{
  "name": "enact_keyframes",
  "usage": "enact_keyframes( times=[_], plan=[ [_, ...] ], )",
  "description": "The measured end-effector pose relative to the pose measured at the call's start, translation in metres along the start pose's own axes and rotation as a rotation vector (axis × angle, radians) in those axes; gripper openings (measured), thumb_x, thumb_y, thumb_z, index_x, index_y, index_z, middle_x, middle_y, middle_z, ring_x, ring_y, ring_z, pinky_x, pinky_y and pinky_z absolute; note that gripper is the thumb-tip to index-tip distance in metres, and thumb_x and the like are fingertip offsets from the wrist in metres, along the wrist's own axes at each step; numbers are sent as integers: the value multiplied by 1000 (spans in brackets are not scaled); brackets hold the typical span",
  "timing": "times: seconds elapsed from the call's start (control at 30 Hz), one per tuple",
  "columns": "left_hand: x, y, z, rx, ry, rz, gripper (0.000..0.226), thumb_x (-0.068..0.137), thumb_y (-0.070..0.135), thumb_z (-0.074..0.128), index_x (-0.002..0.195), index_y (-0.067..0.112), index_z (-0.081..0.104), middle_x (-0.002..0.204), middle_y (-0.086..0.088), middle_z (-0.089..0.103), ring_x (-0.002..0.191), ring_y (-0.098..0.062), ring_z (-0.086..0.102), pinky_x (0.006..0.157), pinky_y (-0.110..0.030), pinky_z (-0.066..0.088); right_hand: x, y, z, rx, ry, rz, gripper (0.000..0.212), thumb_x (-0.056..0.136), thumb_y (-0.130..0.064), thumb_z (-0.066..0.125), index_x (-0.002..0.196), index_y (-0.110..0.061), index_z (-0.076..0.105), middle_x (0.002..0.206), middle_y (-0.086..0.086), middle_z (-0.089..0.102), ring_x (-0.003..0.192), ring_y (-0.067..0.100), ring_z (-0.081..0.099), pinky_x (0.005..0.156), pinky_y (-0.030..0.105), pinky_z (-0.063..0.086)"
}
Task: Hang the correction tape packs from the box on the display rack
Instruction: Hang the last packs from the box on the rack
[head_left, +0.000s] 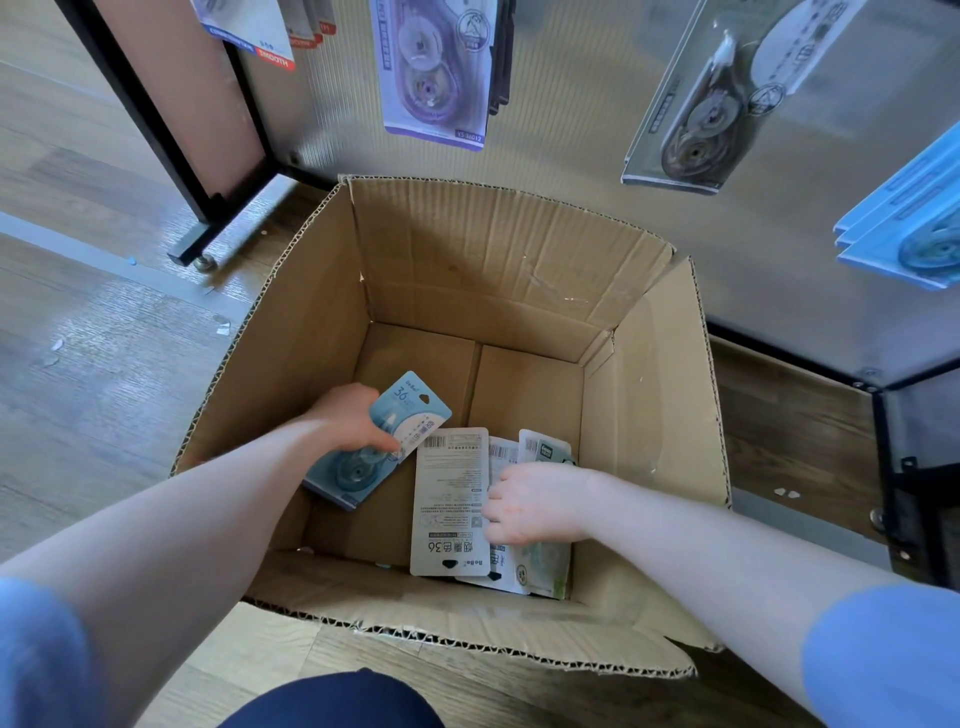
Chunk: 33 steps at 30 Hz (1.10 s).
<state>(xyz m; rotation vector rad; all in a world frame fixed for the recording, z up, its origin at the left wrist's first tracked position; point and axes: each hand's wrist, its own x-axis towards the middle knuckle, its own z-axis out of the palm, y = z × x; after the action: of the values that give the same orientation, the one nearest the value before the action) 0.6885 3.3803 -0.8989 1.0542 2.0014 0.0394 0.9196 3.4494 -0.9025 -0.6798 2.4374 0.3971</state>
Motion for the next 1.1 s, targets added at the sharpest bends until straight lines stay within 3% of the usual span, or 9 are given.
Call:
enact_keyframes(
  times=[0.1, 0.23, 0.43, 0.6, 0.73, 0.83, 0.93, 1.0, 1.1],
  plan=[
    [-1, 0, 1, 6, 2, 3, 34, 77, 27, 79, 100, 16, 56, 113, -5, 65, 99, -20, 65, 69, -25, 51, -4, -5, 1, -14, -6, 18, 21, 86, -11, 59, 106, -17, 58, 103, -2, 62, 95, 18, 55, 77, 27, 43],
    [1, 1, 1, 10, -1, 12, 34, 77, 27, 79, 98, 17, 55, 113, -5, 65, 99, -19, 64, 69, -26, 51, -8, -1, 5, 52, 95, 62, 28, 73, -14, 72, 97, -19, 58, 90, -3, 60, 79, 15, 57, 64, 25, 42],
    [4, 0, 0, 1, 1, 41, 29, 76, 27, 80, 86, 23, 53, 110, -4, 66, 91, -16, 63, 68, -26, 50, -7, -2, 7, -58, 16, 26, 22, 77, -17, 68, 96, -24, 58, 87, -8, 62, 77, 13, 57, 64, 23, 38],
    [6, 0, 1, 1, 9, 51, 31, 75, 27, 80, 83, 25, 50, 109, -4, 66, 86, -14, 61, 66, -25, 49, -12, 4, 4, -82, -111, -19, 17, 60, -30, 80, 68, -33, 66, 68, -14, 60, 63, 7, 56, 58, 19, 38],
    [6, 0, 1, 6, 8, 49, 30, 76, 26, 80, 87, 22, 53, 110, -4, 66, 92, -16, 64, 71, -27, 52, -12, 0, 3, -169, -200, -98, 14, 78, -17, 67, 84, -30, 66, 83, -10, 63, 76, 11, 59, 63, 22, 35],
    [5, -1, 0, -12, 7, 47, 30, 76, 26, 80, 90, 21, 53, 111, -5, 66, 96, -17, 65, 67, -25, 52, -10, -1, 5, -207, -242, -48, 14, 64, -22, 75, 65, -30, 64, 62, -12, 61, 60, 8, 56, 56, 21, 32],
    [5, -1, -1, -33, 17, 45, 30, 76, 27, 80, 87, 22, 52, 110, -4, 66, 94, -16, 65, 65, -23, 50, -12, 3, 7, -173, -194, 10, 18, 56, -25, 80, 57, -29, 63, 55, -12, 58, 54, 9, 53, 56, 21, 35],
    [4, 0, -1, -40, 19, 42, 30, 76, 28, 79, 85, 22, 51, 109, -4, 66, 94, -16, 65, 65, -23, 50, -16, 6, -5, -78, -128, 69, 17, 56, -25, 82, 60, -29, 65, 59, -12, 60, 57, 9, 55, 61, 20, 41],
    [2, 0, -2, -57, 24, 38, 32, 76, 29, 80, 90, 19, 53, 108, -3, 65, 88, -14, 62, 64, -22, 49, -21, 7, -13, 67, 2, 127, 14, 76, -14, 71, 86, -21, 66, 84, -7, 65, 79, 14, 60, 78, 25, 43]
  ],
)
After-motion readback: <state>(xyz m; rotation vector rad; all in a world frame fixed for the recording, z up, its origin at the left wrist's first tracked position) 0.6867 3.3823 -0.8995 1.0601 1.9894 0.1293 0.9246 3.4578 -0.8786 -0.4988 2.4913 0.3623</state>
